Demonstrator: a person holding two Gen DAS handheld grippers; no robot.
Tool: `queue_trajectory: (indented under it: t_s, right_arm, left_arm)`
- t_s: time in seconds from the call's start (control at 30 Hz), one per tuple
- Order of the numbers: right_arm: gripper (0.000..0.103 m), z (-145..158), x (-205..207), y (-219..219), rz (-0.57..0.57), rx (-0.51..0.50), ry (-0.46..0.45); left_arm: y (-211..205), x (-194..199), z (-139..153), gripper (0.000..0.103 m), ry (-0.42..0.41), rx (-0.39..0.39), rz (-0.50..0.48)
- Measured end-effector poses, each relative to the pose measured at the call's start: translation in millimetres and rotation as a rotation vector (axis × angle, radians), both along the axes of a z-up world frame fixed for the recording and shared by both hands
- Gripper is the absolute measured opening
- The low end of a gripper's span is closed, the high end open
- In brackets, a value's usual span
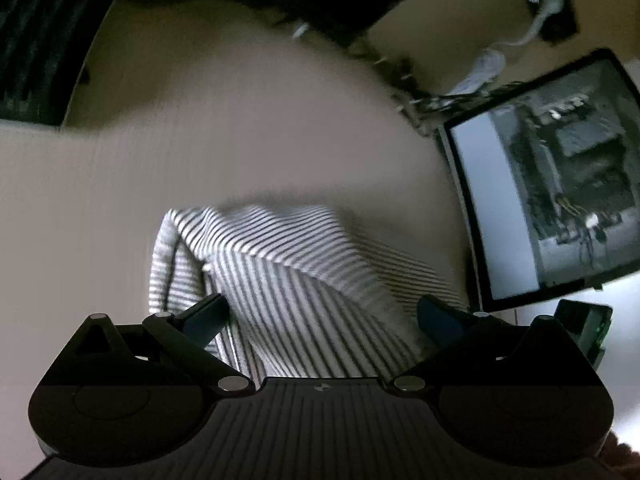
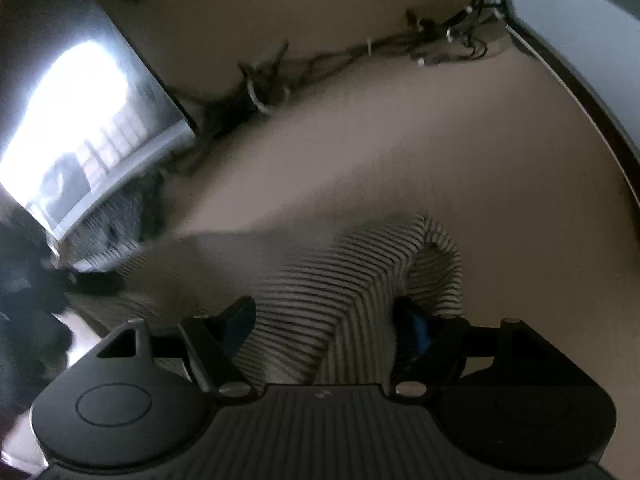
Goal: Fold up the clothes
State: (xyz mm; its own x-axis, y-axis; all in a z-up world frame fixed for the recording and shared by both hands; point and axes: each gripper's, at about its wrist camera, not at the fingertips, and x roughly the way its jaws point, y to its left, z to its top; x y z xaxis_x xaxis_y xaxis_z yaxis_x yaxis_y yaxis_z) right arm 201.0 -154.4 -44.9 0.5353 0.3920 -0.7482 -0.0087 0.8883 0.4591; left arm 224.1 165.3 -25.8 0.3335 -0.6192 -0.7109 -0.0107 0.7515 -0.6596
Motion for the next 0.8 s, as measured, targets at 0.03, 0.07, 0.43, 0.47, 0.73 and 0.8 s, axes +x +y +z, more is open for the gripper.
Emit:
queue_trajectory:
  t_s: [0.03, 0.07, 0.43, 0.47, 0.73, 0.8]
  right_arm:
    - [0.076, -3.2, 0.4, -1.7, 0.005, 0.006, 0.011]
    - [0.074, -4.1, 0.5, -4.2, 0.016, 0.017, 0.011]
    - [0.029, 19.0, 88.2, -13.3, 0.107, -0.001, -0.134]
    - [0.029, 24.9, 94.3, -14.7, 0.108, -0.002, -0.153]
    - [0.029, 35.7, 80.1, -32.6, 0.126, 0.005, -0.181]
    - [0.029, 28.0, 77.9, -30.5, 0.139, -0.016, -0.163]
  left_arm:
    - [0.0, 2.1, -4.5, 0.098, 0.020, -0.005, 0.008]
    - [0.0, 3.4, -6.9, 0.088, 0.024, -0.011, 0.014]
    - [-3.5, 72.3, 27.5, 0.041, -0.142, 0.052, 0.108]
    - [-5.3, 72.8, 35.6, 0.041, -0.171, 0.067, 0.093]
    - [-19.3, 26.5, 36.4, 0.042, -0.199, 0.095, -0.009]
    - [-21.1, 19.4, 24.4, 0.042, -0.168, 0.103, -0.009]
